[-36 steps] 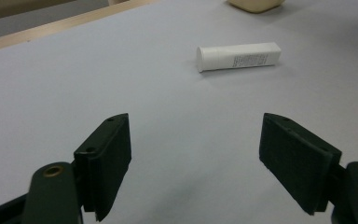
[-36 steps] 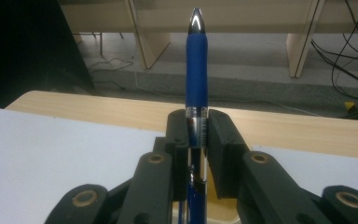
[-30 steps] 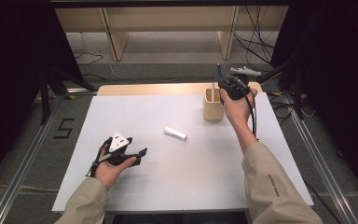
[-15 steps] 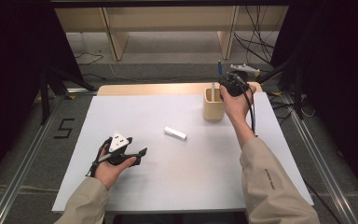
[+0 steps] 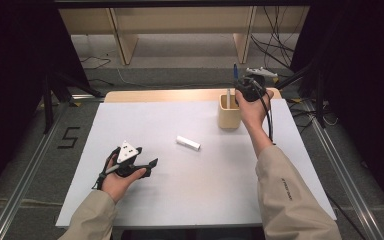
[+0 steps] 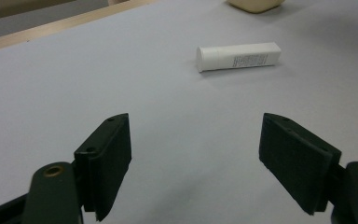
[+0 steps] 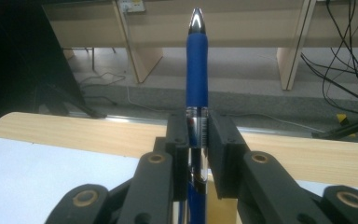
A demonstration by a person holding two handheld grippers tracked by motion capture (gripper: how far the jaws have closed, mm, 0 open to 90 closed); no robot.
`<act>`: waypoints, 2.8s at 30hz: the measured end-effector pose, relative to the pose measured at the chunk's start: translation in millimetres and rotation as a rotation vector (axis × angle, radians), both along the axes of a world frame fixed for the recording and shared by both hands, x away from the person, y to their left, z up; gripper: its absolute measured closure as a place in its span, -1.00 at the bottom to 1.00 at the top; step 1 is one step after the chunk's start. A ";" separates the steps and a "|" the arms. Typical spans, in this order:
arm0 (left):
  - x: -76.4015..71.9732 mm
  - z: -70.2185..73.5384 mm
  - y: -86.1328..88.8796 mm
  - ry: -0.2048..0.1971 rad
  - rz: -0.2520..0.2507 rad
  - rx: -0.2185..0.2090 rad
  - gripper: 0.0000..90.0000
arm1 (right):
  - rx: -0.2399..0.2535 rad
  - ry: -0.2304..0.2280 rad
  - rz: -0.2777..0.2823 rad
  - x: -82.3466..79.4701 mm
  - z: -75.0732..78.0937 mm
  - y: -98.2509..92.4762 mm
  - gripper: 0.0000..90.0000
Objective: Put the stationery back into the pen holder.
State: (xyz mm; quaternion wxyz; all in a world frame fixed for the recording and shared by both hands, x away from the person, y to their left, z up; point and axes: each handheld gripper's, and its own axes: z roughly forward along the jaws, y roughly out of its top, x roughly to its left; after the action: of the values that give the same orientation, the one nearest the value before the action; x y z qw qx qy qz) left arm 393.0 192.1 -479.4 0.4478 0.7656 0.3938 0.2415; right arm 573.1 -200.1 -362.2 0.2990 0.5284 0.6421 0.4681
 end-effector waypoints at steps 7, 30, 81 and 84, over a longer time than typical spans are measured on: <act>0.1 -0.1 0.2 0.002 -0.001 -0.001 -0.44 | -0.003 0.001 -0.004 2.6 -4.6 1.2 0.76; -0.1 -0.2 -0.1 0.002 0.000 -0.002 -0.44 | -0.093 0.003 -0.004 4.1 -15.6 5.8 0.42; -1.2 -1.0 -2.9 0.003 -0.006 0.007 -0.43 | -0.153 0.077 0.374 -72.6 -37.4 19.2 -0.01; -1.2 -1.0 -3.0 0.004 -0.006 0.006 -0.43 | -0.160 0.105 0.407 -73.0 -43.7 25.6 0.05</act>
State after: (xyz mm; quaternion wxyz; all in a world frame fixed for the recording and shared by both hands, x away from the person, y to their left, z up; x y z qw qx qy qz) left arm 391.7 189.1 -480.5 0.4455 0.7685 0.3916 0.2399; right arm 500.1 -174.5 -405.9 0.2055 0.3864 0.7853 0.4380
